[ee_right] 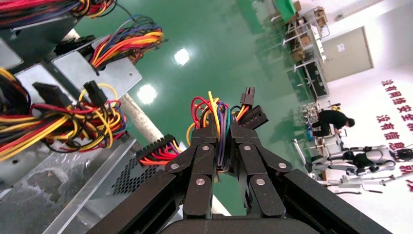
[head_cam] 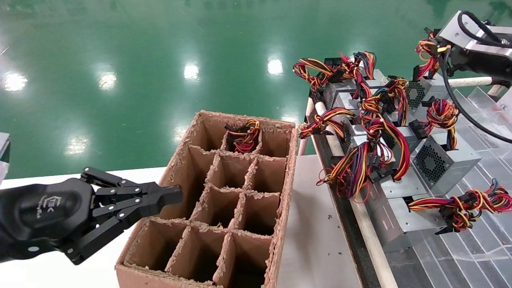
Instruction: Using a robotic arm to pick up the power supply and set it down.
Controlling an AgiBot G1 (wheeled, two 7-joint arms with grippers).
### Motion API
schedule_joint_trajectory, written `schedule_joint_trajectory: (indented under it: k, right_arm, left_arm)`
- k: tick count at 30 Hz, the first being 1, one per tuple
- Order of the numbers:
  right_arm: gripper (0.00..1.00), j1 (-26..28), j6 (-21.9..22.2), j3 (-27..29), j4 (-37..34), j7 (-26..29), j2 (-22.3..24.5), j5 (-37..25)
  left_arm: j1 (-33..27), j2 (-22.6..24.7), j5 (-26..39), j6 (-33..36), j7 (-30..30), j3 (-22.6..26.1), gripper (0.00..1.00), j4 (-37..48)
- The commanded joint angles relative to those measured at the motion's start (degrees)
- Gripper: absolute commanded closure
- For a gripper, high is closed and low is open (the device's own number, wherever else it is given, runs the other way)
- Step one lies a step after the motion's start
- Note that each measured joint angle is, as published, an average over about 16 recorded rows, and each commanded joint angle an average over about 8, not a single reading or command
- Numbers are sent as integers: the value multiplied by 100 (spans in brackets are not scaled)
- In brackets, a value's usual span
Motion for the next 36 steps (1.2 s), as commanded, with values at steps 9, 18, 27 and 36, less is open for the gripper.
schedule_joint_trajectory:
  k: [9,18,27,36]
  right_arm:
    - [0,118,-3,-69,14,316,-17,-104]
    - [0,351,-69,-109,10,624,32,-165]
    - [0,738,21,-69,68,789,142,-117]
    - [0,156,-544,521,867,1278,386,-106]
  left_arm:
    - [0,0,0,0,0,0,100,0]
    - [0,0,0,0,0,0,100,0]
    - [0,0,0,0,0,0,100,0]
    - [0,0,0,0,0,0,100,0]
